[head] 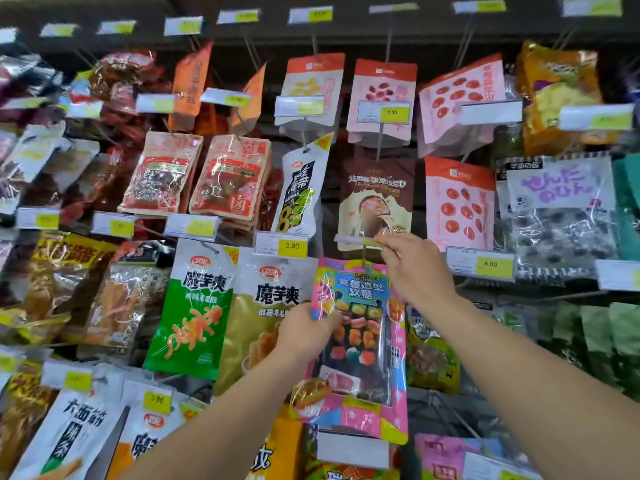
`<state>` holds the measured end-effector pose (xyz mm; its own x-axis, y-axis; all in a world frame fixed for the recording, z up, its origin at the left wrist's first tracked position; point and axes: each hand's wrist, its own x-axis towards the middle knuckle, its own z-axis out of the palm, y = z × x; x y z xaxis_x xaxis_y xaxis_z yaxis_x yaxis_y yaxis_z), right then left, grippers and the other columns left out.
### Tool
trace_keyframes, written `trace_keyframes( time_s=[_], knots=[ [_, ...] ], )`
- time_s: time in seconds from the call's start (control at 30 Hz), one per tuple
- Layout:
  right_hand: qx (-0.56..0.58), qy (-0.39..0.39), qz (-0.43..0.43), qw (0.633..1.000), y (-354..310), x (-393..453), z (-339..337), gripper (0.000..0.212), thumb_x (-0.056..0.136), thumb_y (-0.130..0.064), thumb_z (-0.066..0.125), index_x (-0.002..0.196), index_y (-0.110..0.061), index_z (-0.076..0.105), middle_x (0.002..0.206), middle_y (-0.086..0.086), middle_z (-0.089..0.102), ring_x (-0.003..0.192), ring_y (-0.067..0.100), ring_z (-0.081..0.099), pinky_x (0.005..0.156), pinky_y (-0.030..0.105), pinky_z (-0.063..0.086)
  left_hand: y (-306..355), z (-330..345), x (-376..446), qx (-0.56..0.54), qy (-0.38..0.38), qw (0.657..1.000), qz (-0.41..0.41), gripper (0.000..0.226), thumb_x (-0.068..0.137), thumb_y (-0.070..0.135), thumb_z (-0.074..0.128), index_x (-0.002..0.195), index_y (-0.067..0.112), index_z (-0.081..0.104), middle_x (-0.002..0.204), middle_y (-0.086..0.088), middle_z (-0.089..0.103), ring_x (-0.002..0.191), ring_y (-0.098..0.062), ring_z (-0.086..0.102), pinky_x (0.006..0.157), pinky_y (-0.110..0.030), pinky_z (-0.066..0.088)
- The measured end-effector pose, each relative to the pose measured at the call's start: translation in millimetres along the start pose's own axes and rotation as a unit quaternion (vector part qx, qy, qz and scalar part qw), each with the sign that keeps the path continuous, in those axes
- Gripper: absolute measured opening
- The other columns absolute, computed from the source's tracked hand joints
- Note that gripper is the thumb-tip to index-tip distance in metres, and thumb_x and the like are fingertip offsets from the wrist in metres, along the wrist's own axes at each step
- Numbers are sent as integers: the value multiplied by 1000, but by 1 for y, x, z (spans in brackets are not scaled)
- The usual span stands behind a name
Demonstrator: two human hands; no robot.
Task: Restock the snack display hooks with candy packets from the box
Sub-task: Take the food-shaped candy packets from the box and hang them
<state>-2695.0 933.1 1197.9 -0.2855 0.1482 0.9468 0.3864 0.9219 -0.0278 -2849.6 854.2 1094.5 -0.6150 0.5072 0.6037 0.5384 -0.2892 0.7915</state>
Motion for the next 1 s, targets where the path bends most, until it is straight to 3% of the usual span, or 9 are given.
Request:
trace_keyframes(
  time_s=[0.13, 0.2, 0.27, 0.37, 0.53, 0.67, 0.8, 0.9, 1.0],
  knots=[
    [-70, -5, 1, 998, -10, -28, 1, 46, 95, -17, 49, 140, -24, 49, 153, -4, 35, 128, 26, 40, 98, 43, 47, -4, -1, -2, 22, -3, 1000, -8, 21, 89, 37, 67, 83, 18, 71, 73, 3, 71, 68, -14, 66, 62, -30, 52],
    [-78, -4, 16, 997, -9, -58, 9, 55, 90, -19, 55, 143, -24, 41, 158, -5, 20, 132, 22, 34, 101, 40, 44, -7, -2, -5, 75, 22, 997, 2, 27, 85, 42, 69, 86, 16, 66, 70, 5, 66, 63, -11, 60, 53, -27, 42],
    [-90, -46, 31, 994, -1, -89, 21, 60, 90, -27, 57, 146, -25, 37, 159, -2, 16, 137, 24, 31, 107, 40, 38, -13, -4, -13, 113, 46, 992, 10, 34, 78, 40, 75, 94, 17, 56, 77, 8, 64, 69, -11, 60, 57, -26, 41],
    [-68, -103, 92, 988, 10, -127, 36, 64, 92, -39, 56, 149, -31, 29, 160, -2, 8, 143, 27, 25, 113, 42, 33, -31, -6, -26, 137, 18, 988, 65, 53, 75, 28, 78, 113, 30, 41, 83, 14, 65, 77, -11, 64, 66, -27, 45],
    [-25, -142, 150, 978, 11, -147, 39, 69, 92, -46, 55, 150, -39, 19, 154, -8, 13, 119, 25, 53, 86, 40, 52, -46, -4, -28, 220, -10, 966, 139, 50, 81, 27, 72, 129, 30, 56, 102, 0, 69, 72, -22, 60, 63, -26, 38],
    [-35, -195, 201, 959, 16, -137, 44, 73, 92, -46, 56, 153, -40, 16, 150, -2, 28, 119, 27, 55, 89, 42, 53, -36, -6, -25, 253, -66, 959, 109, 65, 85, 26, 71, 145, 26, 45, 130, -5, 59, 93, -26, 65, 82, -29, 48],
    [-29, -219, 217, 951, 12, -135, 48, 76, 90, -44, 57, 153, -39, 13, 151, -2, 27, 121, 27, 55, 91, 44, 52, -37, -9, -25, 261, -96, 956, 92, 72, 84, 28, 70, 148, 26, 39, 116, -11, 65, 95, -30, 64, 81, -34, 52],
    [-51, -236, 221, 945, 6, -142, 47, 77, 90, -46, 55, 153, -33, 14, 158, -5, 11, 131, 29, 45, 96, 43, 49, -43, -14, -31, 251, -115, 957, 91, 72, 82, 32, 70, 147, 25, 40, 109, -15, 68, 99, -34, 63, 82, -35, 49],
    [-89, -240, 217, 942, -6, -153, 44, 78, 90, -48, 55, 154, -29, 15, 160, -6, -3, 142, 32, 30, 104, 44, 44, -56, -22, -36, 227, -122, 961, 99, 64, 77, 49, 69, 136, 35, 49, 110, -1, 69, 99, -24, 65, 84, -34, 53]
  ],
)
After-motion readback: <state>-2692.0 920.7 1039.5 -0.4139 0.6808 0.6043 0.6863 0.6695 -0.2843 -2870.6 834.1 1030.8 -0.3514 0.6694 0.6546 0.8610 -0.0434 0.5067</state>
